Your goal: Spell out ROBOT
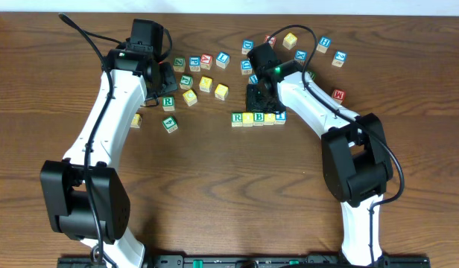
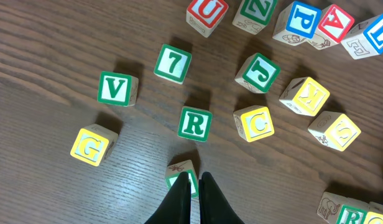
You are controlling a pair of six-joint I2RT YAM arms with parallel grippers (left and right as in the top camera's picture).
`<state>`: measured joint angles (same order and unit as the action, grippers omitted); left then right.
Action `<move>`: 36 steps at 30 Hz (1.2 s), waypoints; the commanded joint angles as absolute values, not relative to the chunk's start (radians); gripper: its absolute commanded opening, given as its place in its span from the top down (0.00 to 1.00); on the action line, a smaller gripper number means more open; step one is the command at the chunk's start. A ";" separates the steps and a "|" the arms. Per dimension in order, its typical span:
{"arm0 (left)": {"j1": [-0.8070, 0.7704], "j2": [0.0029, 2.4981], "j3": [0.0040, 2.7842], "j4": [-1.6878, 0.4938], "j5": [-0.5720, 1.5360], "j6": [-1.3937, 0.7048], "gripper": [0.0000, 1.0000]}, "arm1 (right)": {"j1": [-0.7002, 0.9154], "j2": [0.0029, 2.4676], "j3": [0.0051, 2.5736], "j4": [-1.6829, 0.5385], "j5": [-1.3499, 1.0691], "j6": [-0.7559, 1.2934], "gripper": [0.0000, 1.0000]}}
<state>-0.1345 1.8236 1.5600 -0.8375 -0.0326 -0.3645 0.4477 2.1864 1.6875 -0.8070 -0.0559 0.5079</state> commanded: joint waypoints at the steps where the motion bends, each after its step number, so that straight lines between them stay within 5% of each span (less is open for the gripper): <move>1: -0.132 1.824 1.575 -0.841 -0.046 -0.352 0.92 | 0.430 2.211 1.700 -0.774 -0.065 0.496 0.98; 36: -0.132 1.824 1.575 -0.841 -0.046 -0.352 0.92 | 0.400 2.212 1.700 -0.821 -0.006 0.516 0.99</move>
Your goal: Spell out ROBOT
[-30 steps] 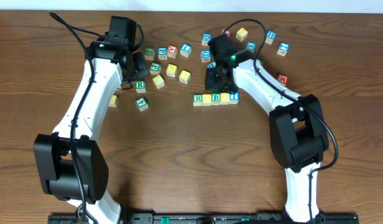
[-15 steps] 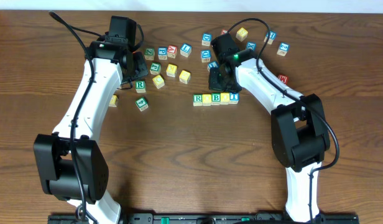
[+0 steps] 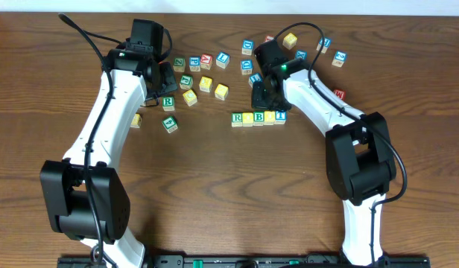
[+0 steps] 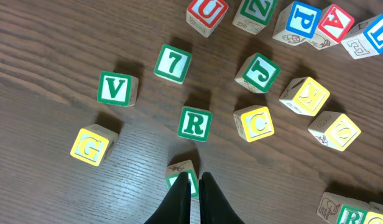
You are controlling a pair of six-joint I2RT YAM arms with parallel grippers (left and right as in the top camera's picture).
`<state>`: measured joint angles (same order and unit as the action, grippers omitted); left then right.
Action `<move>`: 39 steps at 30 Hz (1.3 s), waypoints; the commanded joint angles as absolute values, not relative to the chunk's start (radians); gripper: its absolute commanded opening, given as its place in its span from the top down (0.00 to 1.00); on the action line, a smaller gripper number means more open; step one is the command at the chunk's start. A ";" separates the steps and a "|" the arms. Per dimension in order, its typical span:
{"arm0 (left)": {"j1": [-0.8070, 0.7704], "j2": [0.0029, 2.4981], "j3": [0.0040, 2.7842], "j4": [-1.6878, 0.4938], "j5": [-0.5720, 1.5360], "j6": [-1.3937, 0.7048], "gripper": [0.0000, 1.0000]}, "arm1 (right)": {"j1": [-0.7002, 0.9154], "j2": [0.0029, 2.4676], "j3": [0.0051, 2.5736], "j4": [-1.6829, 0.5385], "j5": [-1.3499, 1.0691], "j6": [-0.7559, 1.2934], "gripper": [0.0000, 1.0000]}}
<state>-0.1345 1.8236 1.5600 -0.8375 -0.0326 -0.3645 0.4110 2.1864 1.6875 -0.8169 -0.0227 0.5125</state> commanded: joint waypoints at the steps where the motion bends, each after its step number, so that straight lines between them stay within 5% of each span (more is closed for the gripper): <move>1: -0.132 1.824 1.575 -0.841 -0.046 -0.352 0.93 | 0.400 2.212 1.700 -0.822 -0.006 0.516 0.99; 39: -0.132 1.824 1.575 -0.841 -0.046 -0.352 0.92 | 0.400 2.212 1.699 -0.850 -0.006 0.488 0.99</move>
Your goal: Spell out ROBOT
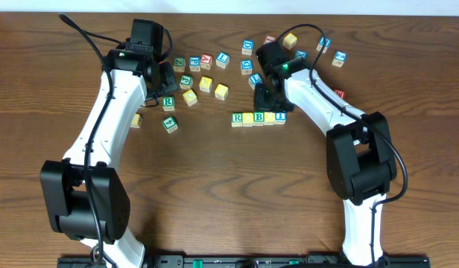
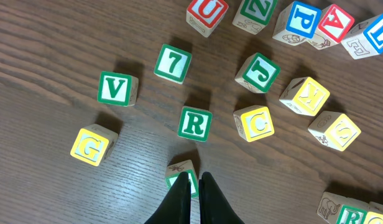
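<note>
A row of five blocks (image 1: pixel 258 117) lies mid-table: green R (image 1: pixel 237 117), a yellow block (image 1: pixel 248 117), B, a second yellow block (image 1: pixel 270 117) and blue T (image 1: pixel 280 115). The yellow letters are too small to read. My right gripper (image 1: pixel 261 94) hovers just behind the row, clear of it. Its jaws are a dark shape and their state is hidden. My left gripper (image 2: pixel 196 177) is shut and empty, its tips over a green block (image 2: pixel 179 171). A spare green R (image 2: pixel 194 124) lies just ahead of it.
Loose blocks lie around the left gripper: V (image 2: pixel 115 88), 7 (image 2: pixel 173 63), G (image 2: pixel 91 145), J (image 2: pixel 260 72), C (image 2: pixel 255 123), K (image 2: pixel 305 96). More blocks lie behind the row (image 1: pixel 248 48), and a red one (image 1: pixel 338 94) sits at the right.
My right gripper has shifted very slightly back and to the right, away from the row. The left arm and all the blocks are where they were.
At first my right gripper stood low, right over the back of the five-block row. Then it was drawn back behind the row, leaving the blocks in line. Now it is a touch further off. The left gripper stayed shut over the loose blocks throughout.
</note>
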You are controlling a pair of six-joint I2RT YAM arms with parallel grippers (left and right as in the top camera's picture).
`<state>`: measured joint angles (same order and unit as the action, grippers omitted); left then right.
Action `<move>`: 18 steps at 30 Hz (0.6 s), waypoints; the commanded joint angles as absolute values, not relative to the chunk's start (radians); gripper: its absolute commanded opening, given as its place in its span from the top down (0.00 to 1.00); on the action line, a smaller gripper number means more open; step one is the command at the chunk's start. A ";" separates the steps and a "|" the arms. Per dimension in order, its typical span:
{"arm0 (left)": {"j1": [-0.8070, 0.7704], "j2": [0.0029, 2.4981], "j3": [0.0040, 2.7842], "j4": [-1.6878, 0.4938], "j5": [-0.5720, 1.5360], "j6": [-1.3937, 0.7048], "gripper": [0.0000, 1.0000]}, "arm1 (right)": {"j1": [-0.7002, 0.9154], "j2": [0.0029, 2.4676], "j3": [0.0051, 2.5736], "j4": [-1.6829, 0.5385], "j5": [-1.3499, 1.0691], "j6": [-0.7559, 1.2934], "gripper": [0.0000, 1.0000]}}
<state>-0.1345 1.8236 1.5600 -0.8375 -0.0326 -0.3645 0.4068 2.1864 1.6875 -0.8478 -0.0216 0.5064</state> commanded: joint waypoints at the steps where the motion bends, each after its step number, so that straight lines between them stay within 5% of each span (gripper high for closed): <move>1: -0.132 1.824 1.575 -0.841 -0.046 -0.352 0.92 | 0.400 2.212 1.700 -0.850 -0.007 0.484 0.99; 18: -0.132 1.824 1.575 -0.841 -0.046 -0.352 0.92 | 0.401 2.212 1.699 -0.850 -0.030 0.443 0.99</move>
